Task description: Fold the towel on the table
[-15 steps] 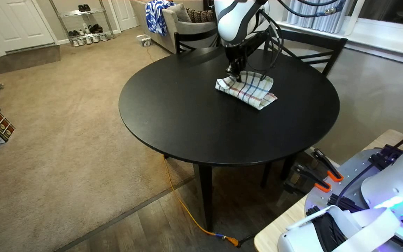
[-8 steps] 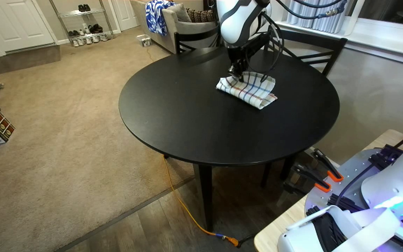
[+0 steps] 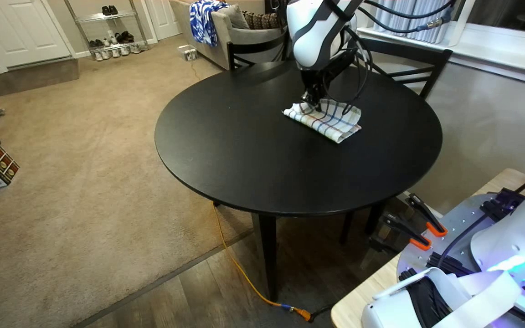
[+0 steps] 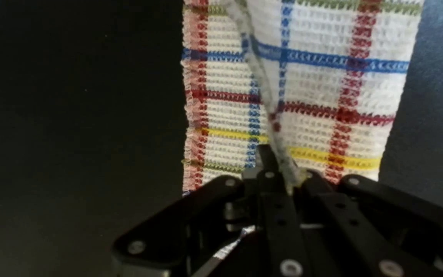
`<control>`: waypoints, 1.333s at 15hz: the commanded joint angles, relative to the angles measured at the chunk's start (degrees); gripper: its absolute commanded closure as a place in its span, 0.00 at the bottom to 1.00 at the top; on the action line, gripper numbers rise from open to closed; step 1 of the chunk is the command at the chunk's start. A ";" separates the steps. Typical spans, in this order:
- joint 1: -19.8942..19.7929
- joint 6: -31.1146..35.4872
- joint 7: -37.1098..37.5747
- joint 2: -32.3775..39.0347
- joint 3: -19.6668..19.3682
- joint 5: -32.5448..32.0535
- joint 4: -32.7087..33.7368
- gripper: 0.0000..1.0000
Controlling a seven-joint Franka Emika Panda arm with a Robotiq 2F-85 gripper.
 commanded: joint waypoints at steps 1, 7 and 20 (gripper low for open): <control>0.98 2.72 2.56 0.84 -1.21 -1.47 -1.44 0.99; 3.01 4.95 4.63 1.86 -2.99 -3.36 -1.88 0.99; 5.57 6.42 9.53 2.86 -5.77 -6.95 -1.99 0.98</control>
